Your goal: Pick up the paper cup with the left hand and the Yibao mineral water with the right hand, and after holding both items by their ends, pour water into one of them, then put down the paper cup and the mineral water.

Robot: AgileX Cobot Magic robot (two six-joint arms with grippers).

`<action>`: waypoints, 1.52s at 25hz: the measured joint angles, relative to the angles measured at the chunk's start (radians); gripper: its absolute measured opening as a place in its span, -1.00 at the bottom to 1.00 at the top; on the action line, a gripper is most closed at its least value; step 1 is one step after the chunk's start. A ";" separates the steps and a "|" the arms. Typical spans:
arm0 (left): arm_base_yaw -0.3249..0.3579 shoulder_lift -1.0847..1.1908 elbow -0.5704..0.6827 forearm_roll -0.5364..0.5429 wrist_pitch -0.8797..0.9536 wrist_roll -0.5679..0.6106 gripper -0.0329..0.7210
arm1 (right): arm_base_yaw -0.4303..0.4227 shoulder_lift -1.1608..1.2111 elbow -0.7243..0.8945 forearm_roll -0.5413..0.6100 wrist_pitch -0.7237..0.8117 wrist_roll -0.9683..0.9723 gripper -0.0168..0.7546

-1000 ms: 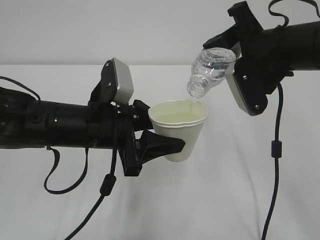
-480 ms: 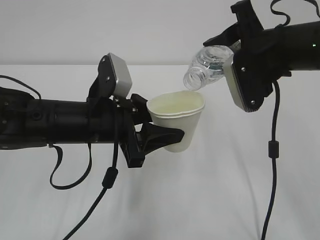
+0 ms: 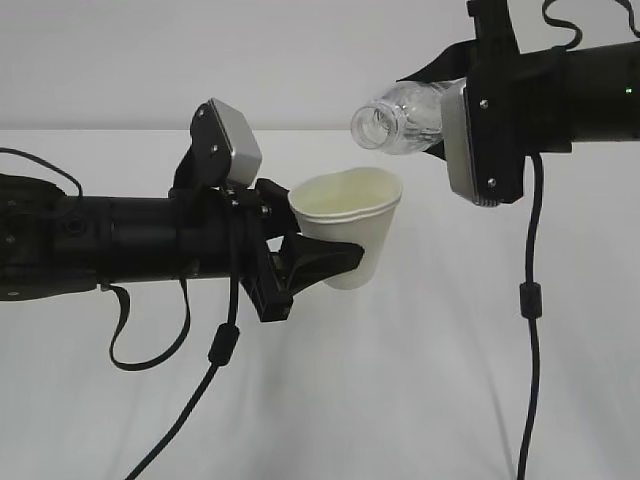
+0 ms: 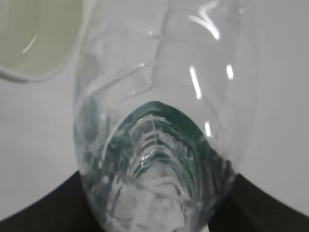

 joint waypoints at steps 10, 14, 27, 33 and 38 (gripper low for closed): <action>0.000 0.000 0.000 -0.046 0.035 0.026 0.13 | 0.000 0.000 0.000 0.080 -0.006 0.197 0.13; 0.000 0.000 0.000 -0.083 0.056 0.038 0.13 | 0.000 0.000 0.000 0.170 -0.006 0.236 0.13; 0.000 0.002 0.000 -0.196 0.069 0.088 0.29 | 0.000 0.000 0.000 0.454 0.003 0.253 0.13; 0.000 0.002 0.000 -0.196 0.058 0.088 0.12 | 0.000 0.000 0.000 0.547 0.013 0.271 0.13; 0.000 0.002 0.000 -0.196 0.047 0.088 0.12 | 0.000 0.000 0.000 0.576 0.025 0.273 0.13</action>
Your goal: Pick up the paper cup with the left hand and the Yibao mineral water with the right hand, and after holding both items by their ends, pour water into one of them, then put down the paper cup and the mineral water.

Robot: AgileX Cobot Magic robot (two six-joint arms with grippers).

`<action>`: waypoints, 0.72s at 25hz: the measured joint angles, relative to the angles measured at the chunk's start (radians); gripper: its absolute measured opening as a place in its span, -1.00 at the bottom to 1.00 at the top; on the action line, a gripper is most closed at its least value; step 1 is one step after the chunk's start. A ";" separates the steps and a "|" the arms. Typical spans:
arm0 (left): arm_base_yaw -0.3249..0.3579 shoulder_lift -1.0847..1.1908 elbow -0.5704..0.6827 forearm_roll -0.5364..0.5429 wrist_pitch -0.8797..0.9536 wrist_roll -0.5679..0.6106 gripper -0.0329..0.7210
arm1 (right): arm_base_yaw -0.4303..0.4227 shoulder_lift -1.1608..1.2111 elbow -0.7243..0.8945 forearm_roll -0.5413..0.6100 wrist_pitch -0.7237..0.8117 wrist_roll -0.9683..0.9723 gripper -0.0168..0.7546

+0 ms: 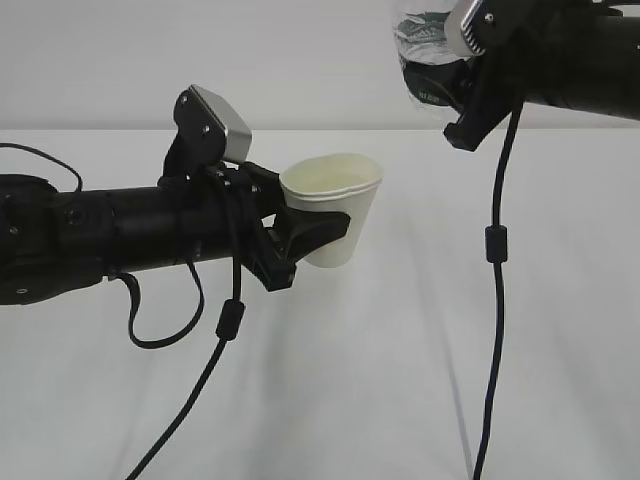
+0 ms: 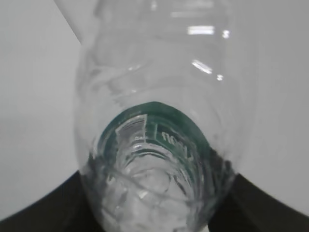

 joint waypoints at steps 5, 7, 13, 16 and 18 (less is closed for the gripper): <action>0.000 0.000 0.000 0.000 -0.014 0.000 0.12 | 0.000 0.000 0.000 0.004 0.010 0.000 0.13; 0.000 0.000 0.000 0.000 -0.019 0.002 0.12 | 0.000 0.000 0.000 0.017 0.026 0.002 0.13; 0.000 0.000 0.000 -0.002 -0.039 0.027 0.12 | 0.000 0.040 0.000 0.095 0.039 0.000 0.13; 0.000 0.000 0.000 -0.002 -0.044 0.031 0.12 | 0.000 0.060 0.000 0.136 0.036 -0.017 0.13; 0.000 0.000 0.000 -0.002 -0.045 0.039 0.12 | 0.000 0.070 0.000 0.191 0.023 -0.046 0.13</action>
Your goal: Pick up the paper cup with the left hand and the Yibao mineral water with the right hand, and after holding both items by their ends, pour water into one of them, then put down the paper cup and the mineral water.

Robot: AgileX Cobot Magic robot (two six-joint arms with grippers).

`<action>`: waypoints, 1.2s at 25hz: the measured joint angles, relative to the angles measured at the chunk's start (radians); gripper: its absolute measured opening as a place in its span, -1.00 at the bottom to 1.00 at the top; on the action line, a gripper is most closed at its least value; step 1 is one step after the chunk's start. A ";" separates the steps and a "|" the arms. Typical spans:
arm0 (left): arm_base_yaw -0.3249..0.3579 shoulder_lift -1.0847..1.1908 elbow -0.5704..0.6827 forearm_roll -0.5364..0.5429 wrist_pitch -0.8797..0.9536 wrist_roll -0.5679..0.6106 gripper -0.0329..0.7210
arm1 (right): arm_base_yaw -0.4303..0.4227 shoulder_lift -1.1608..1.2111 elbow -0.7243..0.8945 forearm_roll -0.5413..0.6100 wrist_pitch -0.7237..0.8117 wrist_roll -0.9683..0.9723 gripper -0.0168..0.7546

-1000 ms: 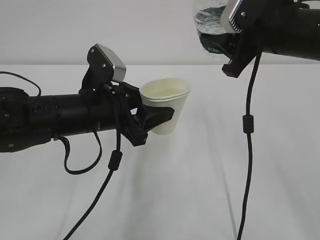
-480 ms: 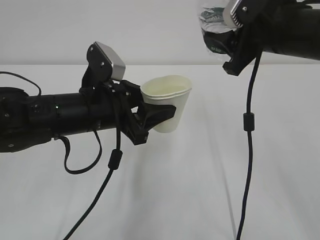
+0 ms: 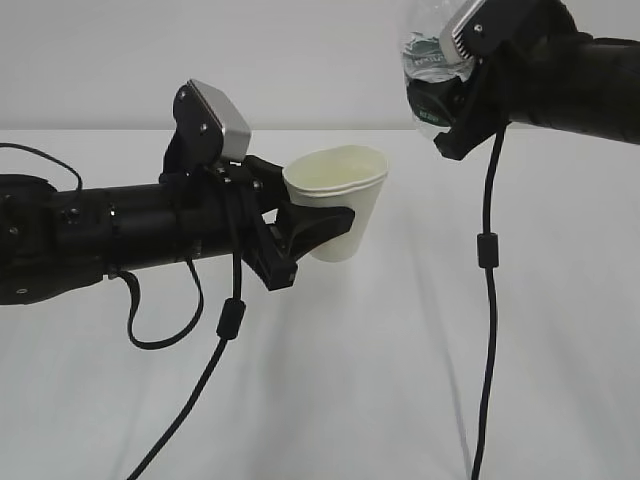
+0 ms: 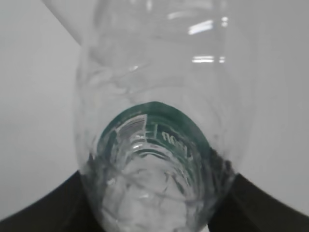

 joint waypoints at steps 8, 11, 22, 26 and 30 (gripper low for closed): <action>0.000 0.000 0.000 0.000 -0.005 0.012 0.14 | -0.043 0.047 0.000 0.200 -0.079 -0.057 0.13; 0.000 0.000 0.000 -0.008 -0.007 0.015 0.12 | -0.054 0.059 0.000 0.249 -0.093 -0.073 0.13; 0.000 0.000 0.000 -0.026 -0.012 0.025 0.11 | -0.058 0.151 0.000 0.394 -0.160 -0.141 0.13; 0.000 0.000 0.000 -0.028 -0.014 0.025 0.11 | -0.073 0.186 0.000 0.445 -0.206 -0.153 0.13; 0.000 0.000 0.000 -0.028 -0.014 0.025 0.08 | -0.090 0.224 0.000 0.491 -0.248 -0.157 0.13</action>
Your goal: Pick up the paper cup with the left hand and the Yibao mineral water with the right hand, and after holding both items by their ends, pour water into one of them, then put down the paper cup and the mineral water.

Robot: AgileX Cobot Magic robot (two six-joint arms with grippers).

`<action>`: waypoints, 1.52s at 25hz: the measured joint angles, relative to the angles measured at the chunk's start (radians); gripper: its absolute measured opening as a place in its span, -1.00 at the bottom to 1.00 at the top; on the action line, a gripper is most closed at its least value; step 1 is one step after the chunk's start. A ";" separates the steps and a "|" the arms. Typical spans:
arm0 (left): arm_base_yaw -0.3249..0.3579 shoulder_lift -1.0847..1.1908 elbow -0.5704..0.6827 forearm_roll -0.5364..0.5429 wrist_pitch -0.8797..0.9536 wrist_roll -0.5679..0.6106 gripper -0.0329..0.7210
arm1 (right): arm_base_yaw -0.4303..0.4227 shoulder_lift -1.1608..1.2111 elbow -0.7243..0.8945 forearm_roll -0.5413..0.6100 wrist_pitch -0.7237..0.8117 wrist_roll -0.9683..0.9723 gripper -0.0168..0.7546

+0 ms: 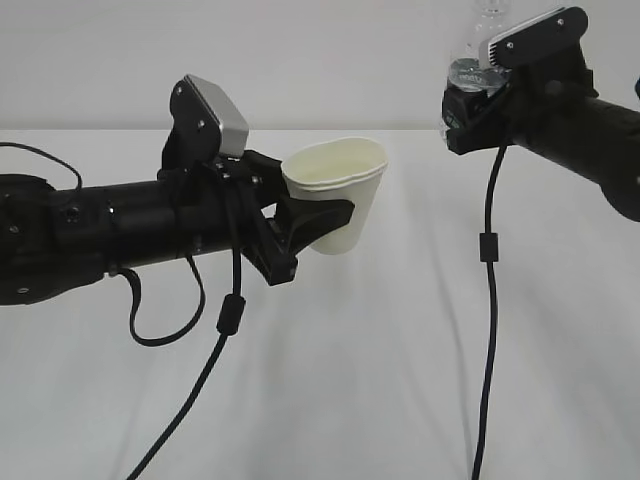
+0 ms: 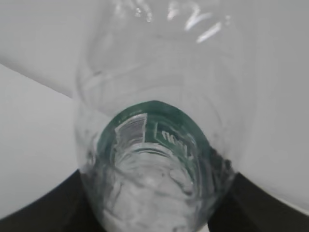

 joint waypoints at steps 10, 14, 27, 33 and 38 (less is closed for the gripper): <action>0.000 0.000 0.000 -0.002 0.000 0.004 0.08 | -0.014 0.099 0.000 0.017 -0.078 -0.008 0.13; 0.000 0.000 0.000 -0.002 -0.001 0.004 0.10 | -0.014 0.132 0.000 0.019 -0.103 -0.012 0.13; 0.000 0.000 0.000 -0.004 -0.006 0.015 0.12 | -0.014 0.218 -0.002 0.043 -0.162 -0.016 0.13; 0.000 0.000 0.000 -0.004 -0.007 0.015 0.08 | -0.014 0.254 -0.002 0.069 -0.170 -0.016 0.13; 0.000 0.000 0.000 -0.004 -0.008 0.015 0.08 | -0.014 0.265 -0.002 0.072 -0.170 -0.016 0.13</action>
